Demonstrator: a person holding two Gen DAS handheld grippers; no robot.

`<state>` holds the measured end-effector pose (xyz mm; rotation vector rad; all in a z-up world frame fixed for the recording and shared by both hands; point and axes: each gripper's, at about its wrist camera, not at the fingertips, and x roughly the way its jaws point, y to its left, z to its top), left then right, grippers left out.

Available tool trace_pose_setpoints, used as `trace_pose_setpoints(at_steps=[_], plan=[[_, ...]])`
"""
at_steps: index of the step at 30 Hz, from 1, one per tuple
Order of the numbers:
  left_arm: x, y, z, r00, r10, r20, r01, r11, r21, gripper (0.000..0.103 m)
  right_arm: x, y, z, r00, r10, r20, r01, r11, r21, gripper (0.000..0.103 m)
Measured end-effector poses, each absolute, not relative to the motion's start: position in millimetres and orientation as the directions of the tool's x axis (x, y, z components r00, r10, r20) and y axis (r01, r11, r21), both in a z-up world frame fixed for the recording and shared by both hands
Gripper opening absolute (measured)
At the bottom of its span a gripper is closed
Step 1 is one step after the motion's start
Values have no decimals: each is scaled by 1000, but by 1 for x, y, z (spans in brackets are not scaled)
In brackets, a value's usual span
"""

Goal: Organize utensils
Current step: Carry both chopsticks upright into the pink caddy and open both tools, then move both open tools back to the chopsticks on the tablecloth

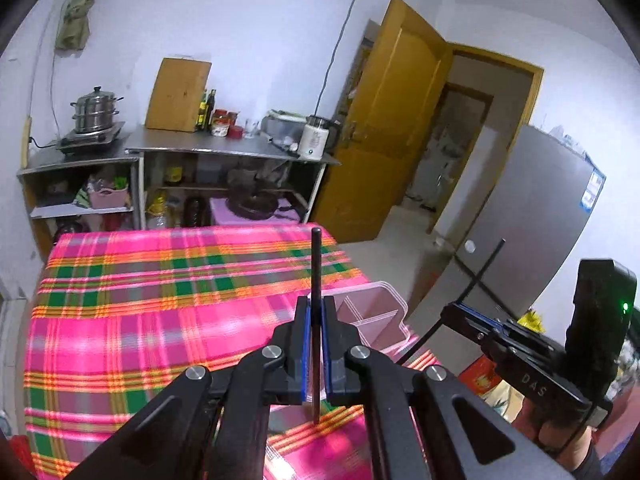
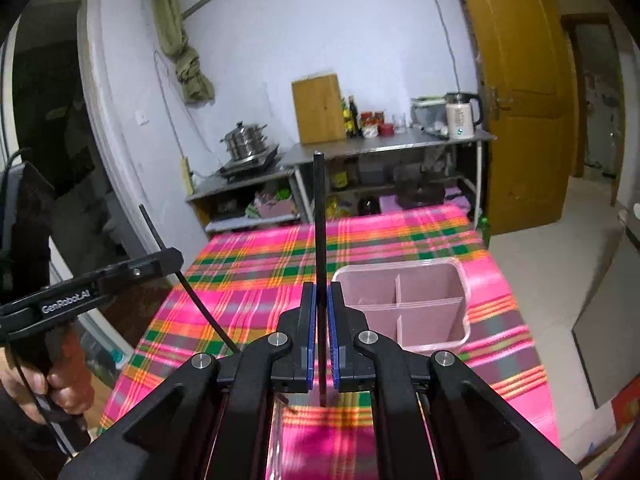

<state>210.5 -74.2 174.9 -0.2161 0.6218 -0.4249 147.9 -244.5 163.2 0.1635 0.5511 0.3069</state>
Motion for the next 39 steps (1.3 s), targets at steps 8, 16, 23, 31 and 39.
trace_pose_setpoints(at_steps=[8, 16, 23, 31, 39], plan=[[244, -93, 196, 749, -476, -461, 344, 874, -343, 5, 169, -269, 189, 857, 288, -427, -194, 948, 251, 6], [281, -113, 159, 726, -475, -497, 336, 876, -346, 5, 206, -274, 157, 828, 272, -490, -151, 950, 272, 6], [294, -120, 117, 692, -459, -557, 324, 887, -329, 5, 223, -270, 113, 771, 269, -577, -129, 953, 272, 6], [287, -117, 113, 700, -443, -560, 321, 896, -308, 14, 223, -270, 100, 758, 232, -610, -100, 965, 244, 7], [260, -105, 131, 736, -433, -520, 318, 900, -298, 29, 199, -274, 117, 791, 203, -578, -86, 971, 223, 17]])
